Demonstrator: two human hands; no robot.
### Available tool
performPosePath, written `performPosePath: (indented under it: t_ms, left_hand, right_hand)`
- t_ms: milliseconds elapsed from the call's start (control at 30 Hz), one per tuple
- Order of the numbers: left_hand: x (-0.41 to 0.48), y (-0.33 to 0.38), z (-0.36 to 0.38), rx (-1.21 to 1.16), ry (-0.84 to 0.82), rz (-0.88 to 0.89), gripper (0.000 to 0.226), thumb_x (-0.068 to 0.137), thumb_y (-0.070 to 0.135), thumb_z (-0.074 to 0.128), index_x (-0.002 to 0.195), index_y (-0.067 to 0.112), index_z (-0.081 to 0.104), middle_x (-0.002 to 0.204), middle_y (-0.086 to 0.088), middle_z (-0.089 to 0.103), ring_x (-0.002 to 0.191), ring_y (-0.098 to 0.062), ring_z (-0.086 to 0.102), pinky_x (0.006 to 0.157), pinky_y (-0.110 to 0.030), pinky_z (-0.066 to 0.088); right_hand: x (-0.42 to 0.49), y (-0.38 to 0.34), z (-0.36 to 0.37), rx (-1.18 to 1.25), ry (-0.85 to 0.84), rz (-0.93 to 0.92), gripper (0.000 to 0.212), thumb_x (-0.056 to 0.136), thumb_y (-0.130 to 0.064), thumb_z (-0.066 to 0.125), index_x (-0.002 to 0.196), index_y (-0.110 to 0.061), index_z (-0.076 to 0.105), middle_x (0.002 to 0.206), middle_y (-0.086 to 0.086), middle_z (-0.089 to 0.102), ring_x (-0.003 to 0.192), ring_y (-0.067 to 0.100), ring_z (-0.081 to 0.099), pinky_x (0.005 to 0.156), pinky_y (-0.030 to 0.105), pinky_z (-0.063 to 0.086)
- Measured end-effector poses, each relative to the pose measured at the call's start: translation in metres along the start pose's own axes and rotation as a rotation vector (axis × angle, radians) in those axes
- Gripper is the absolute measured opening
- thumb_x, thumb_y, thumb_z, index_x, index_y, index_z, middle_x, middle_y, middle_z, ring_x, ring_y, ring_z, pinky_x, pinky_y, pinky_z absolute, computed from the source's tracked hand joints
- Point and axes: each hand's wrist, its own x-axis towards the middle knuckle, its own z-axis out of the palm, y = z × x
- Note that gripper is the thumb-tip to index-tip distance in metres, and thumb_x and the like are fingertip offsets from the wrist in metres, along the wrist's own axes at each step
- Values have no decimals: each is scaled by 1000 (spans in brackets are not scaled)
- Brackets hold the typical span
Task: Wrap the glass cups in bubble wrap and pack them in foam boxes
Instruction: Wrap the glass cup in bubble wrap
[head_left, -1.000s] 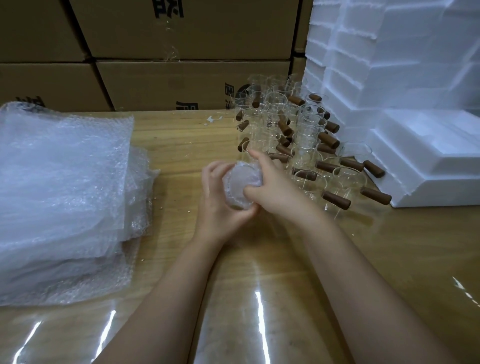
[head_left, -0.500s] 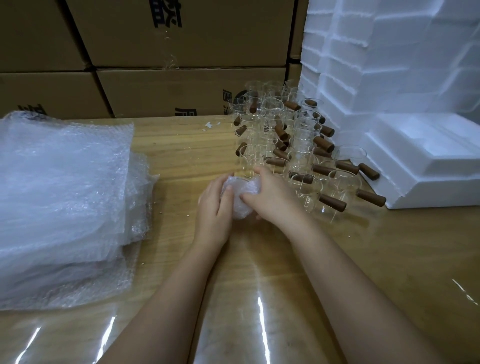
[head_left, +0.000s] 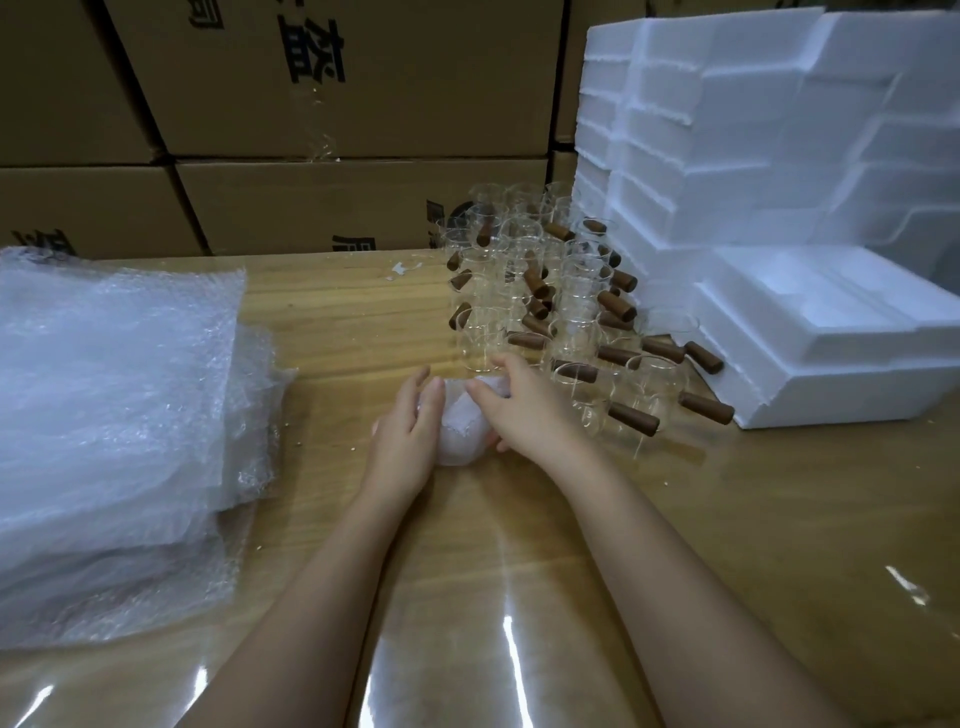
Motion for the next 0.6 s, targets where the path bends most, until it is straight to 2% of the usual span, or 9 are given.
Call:
performPosePath:
  t_ms: [67,133,200,333,433,467,533,600]
  left_hand:
    - [-3,2,-2,-54,-10,8,69,83,58,35,141,22,42,133,10,48,130,-14,42,109,-34,31]
    - [-7,6,-3,-113,-10,8,70,81,56,41,142,20,40,134,7,46,126,-10,43,100,-25,31]
    - [-11,8,-5,-117,-39,-6,74,81,56,49,144,19,36,141,2,42,126,-8,40,101,-24,30]
    - [-21,4,-16,-113,-75,-9,82,80,50,68,147,22,30,150,0,32,131,-9,33,110,-32,31]
    - [-31,-5,-23,-122,-25,7,64,87,33,65,143,24,35,149,-1,35,132,-12,38,107,-34,35]
    - [-33,-6,-25,-126,-5,10,59,89,30,63,141,24,38,147,-2,38,131,-15,40,105,-34,37]
    - [-35,-5,-26,-110,16,6,52,90,27,63,138,23,41,144,-4,42,127,-17,45,101,-32,39]
    - [-37,-3,-25,-69,-6,6,57,88,24,66,139,20,41,142,-4,44,122,-15,48,99,-29,39]
  right_hand:
    - [-7,1,-5,25,-17,-69,49,92,-42,51,136,-24,43,135,4,50,104,29,62,89,48,51]
    - [-13,1,-14,-7,-30,-118,46,93,-37,51,136,-24,44,139,1,46,105,25,61,89,47,51]
    - [-19,2,-31,-52,-7,-160,40,94,-34,51,133,-26,48,136,-4,48,97,17,64,86,42,52]
    - [-35,7,-86,18,249,-327,17,94,-30,52,106,-29,64,105,-17,60,73,1,61,66,23,50]
    - [-44,27,-132,26,539,-395,13,94,-25,52,96,-31,63,97,-16,59,66,-2,55,60,9,40]
    - [-45,39,-146,-26,633,-370,13,93,-26,51,100,-29,62,101,-13,58,66,0,54,60,11,38]
    - [-41,66,-168,-194,734,-197,25,93,-29,51,118,-24,56,119,-4,53,73,7,56,65,26,38]
    - [-34,92,-182,-396,627,80,45,94,-35,50,136,-20,42,136,5,42,93,29,59,69,34,36]
